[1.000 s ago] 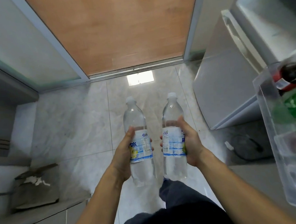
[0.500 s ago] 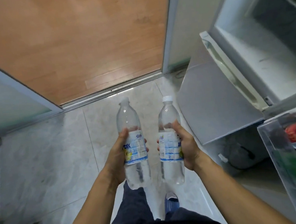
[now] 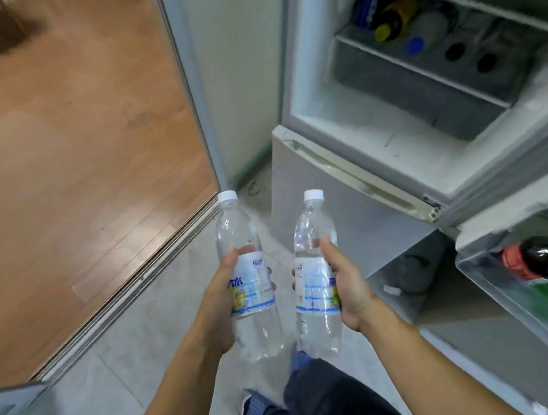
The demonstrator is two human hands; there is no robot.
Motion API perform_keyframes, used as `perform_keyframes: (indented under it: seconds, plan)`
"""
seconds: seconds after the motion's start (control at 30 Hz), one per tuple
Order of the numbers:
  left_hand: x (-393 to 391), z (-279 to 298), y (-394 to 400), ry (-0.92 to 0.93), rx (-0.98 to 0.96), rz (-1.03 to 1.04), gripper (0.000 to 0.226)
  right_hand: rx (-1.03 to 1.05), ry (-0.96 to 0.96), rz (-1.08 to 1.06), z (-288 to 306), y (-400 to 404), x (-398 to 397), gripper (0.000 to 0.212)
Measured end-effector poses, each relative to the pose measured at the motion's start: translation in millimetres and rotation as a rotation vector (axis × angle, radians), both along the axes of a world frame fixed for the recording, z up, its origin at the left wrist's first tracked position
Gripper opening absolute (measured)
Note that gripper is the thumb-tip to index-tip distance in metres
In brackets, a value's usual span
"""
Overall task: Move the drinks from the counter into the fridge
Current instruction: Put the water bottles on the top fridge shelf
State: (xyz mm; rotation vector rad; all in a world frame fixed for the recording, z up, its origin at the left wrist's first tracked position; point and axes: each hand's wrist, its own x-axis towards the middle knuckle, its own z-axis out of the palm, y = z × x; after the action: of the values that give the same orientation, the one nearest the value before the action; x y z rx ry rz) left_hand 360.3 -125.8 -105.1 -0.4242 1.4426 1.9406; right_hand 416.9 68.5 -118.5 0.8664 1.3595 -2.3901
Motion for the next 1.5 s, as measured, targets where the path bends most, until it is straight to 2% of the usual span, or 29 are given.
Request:
perform_keyframes:
  seconds: [0.13, 0.27, 0.33, 0.4, 0.47, 0.63, 0.73, 0.87, 0.93, 1.07, 1.23, 1.33, 1.5]
  plan:
    - [-52, 10, 45, 0.008, 0.023, -0.128, 0.055, 0.044, -0.001, -0.159, 7, 26, -26, 0.065]
    - [-96, 27, 93, 0.055, 0.025, -0.256, 0.074, 0.018, 0.083, -0.262, 24, 58, -58, 0.046]
    - [-116, 38, 115, 0.096, 0.028, -0.308, 0.077, 0.022, 0.099, -0.314, 35, 75, -73, 0.057]
    - [-137, 54, 138, 0.133, 0.076, -0.347, 0.069, 0.005, 0.137, -0.373, 50, 95, -86, 0.063]
    - [-156, 69, 162, 0.152, 0.133, -0.368, 0.058, 0.045, 0.202, -0.404, 67, 116, -96, 0.056]
    - [-198, 111, 221, 0.187, 0.207, -0.459, 0.053, 0.220, 0.317, -0.472, 107, 163, -118, 0.061]
    - [-220, 139, 259, 0.283, 0.202, -0.462, 0.049, 0.370, 0.350, -0.561, 130, 187, -134, 0.065]
    - [-245, 172, 313, 0.553, 0.188, -0.438, 0.035, 0.582, 0.355, -0.727, 158, 215, -163, 0.070]
    - [-261, 185, 336, 0.650, 0.195, -0.392, 0.034, 0.628, 0.380, -0.822, 171, 230, -180, 0.070]
    - [-303, 203, 374, 0.799, 0.216, -0.284, 0.029, 0.654, 0.456, -0.986, 204, 260, -216, 0.057]
    - [-358, 227, 407, 0.972, 0.124, -0.160, 0.033, 0.729, 0.580, -1.059, 236, 300, -265, 0.050]
    - [-383, 234, 421, 1.053, 0.056, -0.157, 0.039, 0.825, 0.553, -1.069, 243, 320, -293, 0.050]
    - [-405, 232, 447, 1.148, 0.056, -0.171, 0.045, 0.937, 0.530, -1.029, 246, 351, -329, 0.056]
